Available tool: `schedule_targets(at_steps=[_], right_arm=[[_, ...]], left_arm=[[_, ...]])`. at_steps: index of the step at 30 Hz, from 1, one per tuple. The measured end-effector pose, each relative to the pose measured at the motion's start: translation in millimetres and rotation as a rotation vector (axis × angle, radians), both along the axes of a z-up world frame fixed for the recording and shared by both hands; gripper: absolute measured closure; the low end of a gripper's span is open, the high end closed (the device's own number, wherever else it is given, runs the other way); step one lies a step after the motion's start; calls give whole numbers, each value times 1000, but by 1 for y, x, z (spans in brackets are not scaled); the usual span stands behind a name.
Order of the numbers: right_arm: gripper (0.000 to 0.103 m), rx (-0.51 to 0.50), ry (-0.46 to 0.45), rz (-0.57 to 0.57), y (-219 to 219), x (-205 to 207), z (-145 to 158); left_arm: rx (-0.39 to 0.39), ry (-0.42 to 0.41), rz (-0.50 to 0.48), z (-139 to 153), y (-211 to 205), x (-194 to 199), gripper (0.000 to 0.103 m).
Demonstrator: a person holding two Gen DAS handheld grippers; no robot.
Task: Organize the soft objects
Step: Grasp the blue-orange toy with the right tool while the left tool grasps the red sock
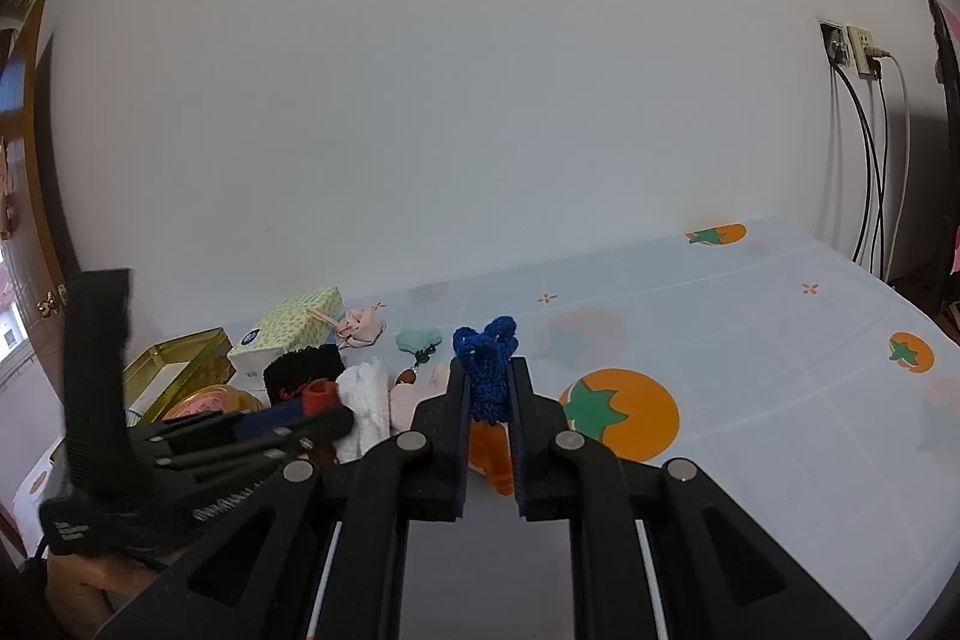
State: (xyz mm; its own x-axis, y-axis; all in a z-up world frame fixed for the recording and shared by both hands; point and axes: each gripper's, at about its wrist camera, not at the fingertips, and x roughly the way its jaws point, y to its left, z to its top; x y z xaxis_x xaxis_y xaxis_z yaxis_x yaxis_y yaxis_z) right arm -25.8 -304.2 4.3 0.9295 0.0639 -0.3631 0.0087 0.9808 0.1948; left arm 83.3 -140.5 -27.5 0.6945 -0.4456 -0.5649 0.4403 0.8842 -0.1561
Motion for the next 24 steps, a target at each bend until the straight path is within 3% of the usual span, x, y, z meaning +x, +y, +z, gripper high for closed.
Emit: schedule_targets(at_steps=[3,7,17,24], right_arm=[[90,1,0,-1,0,1,-1],[90,15,5,-8,-1,3,-1],[90,18,-20,-16,-2,-2,-1],[90,-33,-49,-22,6,-7,1]], left_arm=[[-43,-34,-11,5,8,-4,76],[-18,-20,-20,3,2,0,77],[-79,-211,-13,22,17,-35,78],[-65,-255,-14,24,20,-47,78]])
